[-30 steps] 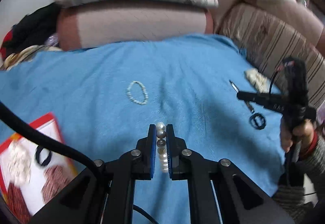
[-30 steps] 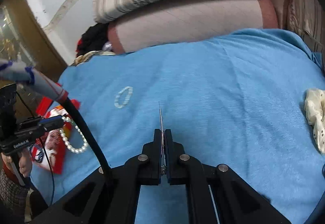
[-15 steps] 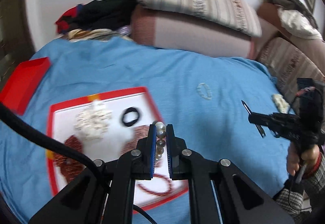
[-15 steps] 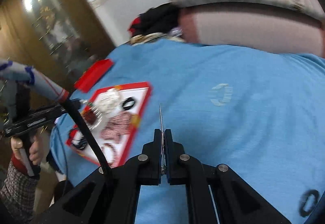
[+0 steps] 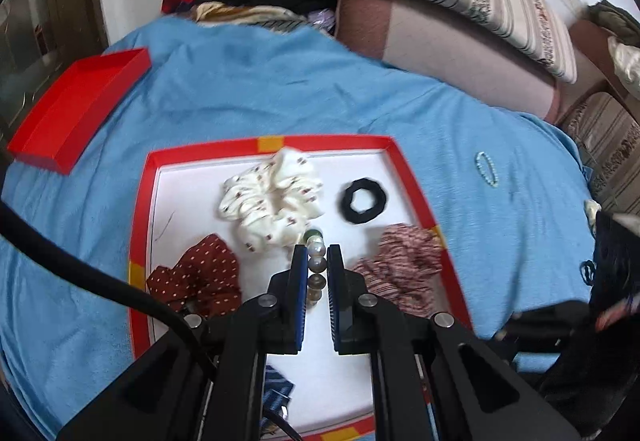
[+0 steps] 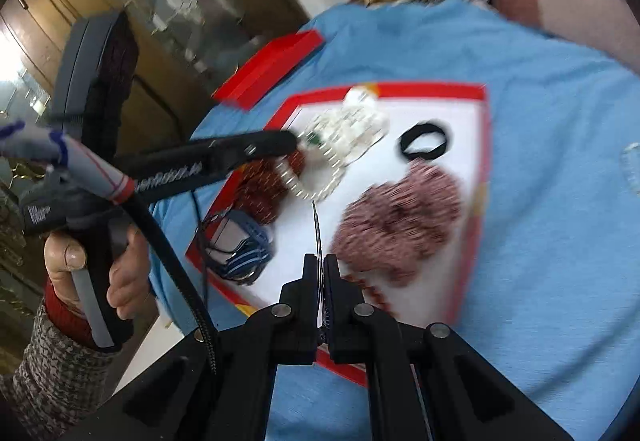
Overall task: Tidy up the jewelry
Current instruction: 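Carry the pearl bracelet and hair clip onto the tray and open both tools, then move the left tool toward the jade bead bracelet while the right tool approaches the black rubber tie, then grasp the jade bead bracelet with the left tool while the right tool grasps the black rubber tie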
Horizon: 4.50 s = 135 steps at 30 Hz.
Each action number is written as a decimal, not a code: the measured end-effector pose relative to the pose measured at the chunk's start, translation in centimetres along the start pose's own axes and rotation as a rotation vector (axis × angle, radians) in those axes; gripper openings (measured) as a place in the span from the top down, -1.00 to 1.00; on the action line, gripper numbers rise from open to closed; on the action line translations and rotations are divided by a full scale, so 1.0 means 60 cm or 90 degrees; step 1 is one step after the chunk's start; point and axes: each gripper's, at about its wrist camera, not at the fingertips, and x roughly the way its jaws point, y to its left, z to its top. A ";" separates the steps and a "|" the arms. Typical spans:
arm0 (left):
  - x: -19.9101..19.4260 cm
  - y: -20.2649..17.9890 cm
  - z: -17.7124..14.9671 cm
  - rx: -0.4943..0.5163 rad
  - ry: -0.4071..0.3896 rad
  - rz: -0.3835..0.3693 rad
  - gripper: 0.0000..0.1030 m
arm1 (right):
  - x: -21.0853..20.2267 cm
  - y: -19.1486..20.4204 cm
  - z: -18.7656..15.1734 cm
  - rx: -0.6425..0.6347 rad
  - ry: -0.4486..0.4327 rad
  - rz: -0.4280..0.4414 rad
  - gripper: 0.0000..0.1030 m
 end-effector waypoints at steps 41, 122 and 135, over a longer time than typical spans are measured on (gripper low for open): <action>-0.134 -0.225 -0.070 0.088 -0.119 0.159 0.13 | -0.251 -0.112 -0.165 0.083 -0.121 -0.212 0.20; 0.370 -0.572 0.148 0.299 0.085 -0.034 0.90 | -0.432 -0.401 -0.333 0.175 -0.143 -0.517 0.44; 0.156 -0.493 0.102 0.227 0.002 -0.088 0.90 | -0.472 -0.342 -0.318 0.191 -0.203 -0.434 0.81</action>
